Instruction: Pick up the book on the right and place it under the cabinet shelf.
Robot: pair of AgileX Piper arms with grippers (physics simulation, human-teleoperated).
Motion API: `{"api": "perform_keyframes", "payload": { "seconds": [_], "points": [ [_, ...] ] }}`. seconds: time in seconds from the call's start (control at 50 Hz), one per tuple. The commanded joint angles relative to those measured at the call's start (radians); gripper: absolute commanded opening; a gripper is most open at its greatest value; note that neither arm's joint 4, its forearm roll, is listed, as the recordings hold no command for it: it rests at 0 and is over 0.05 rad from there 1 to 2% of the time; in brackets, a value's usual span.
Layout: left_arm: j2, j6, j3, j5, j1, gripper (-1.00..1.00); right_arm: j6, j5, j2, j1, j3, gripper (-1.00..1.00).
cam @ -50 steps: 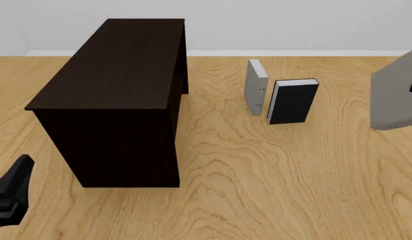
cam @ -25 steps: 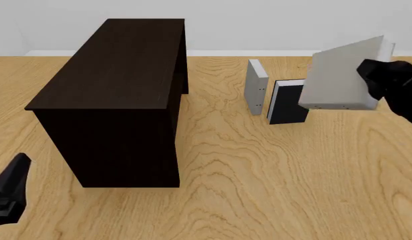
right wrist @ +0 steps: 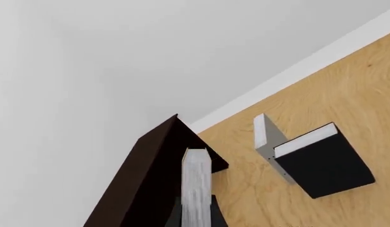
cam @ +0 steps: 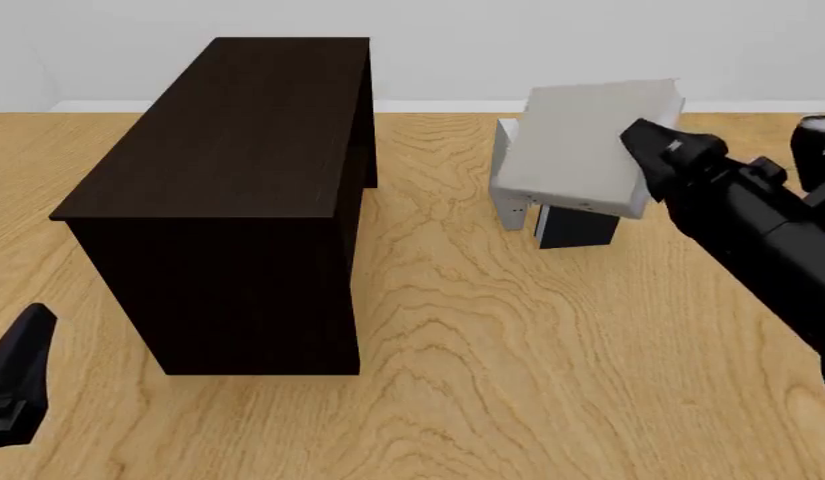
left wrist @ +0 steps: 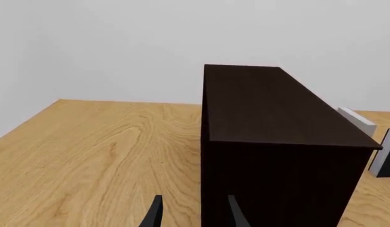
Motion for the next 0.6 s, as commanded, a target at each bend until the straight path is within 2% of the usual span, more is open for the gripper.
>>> {"api": "perform_keyframes", "payload": {
  "seconds": [0.02,0.22,0.3,0.34,0.6],
  "points": [
    [-0.003,-0.001,-0.002,-0.001,0.002,1.0,0.066,-0.101,0.086,0.09,-0.026,-1.0],
    [-0.003,0.0,-0.005,0.0,0.003,1.0,0.067,-0.099,0.162,0.153,-0.079,-1.0],
    [-0.004,0.002,-0.004,-0.001,0.003,1.0,0.044,-0.062,0.18,0.197,-0.111,-1.0],
    [-0.004,0.001,-0.006,0.0,0.003,1.0,0.026,-0.036,0.194,0.204,-0.134,-1.0],
    [-0.004,0.002,0.0,-0.008,0.01,1.0,0.005,0.017,0.274,0.204,-0.213,-1.0]
  ]
}}
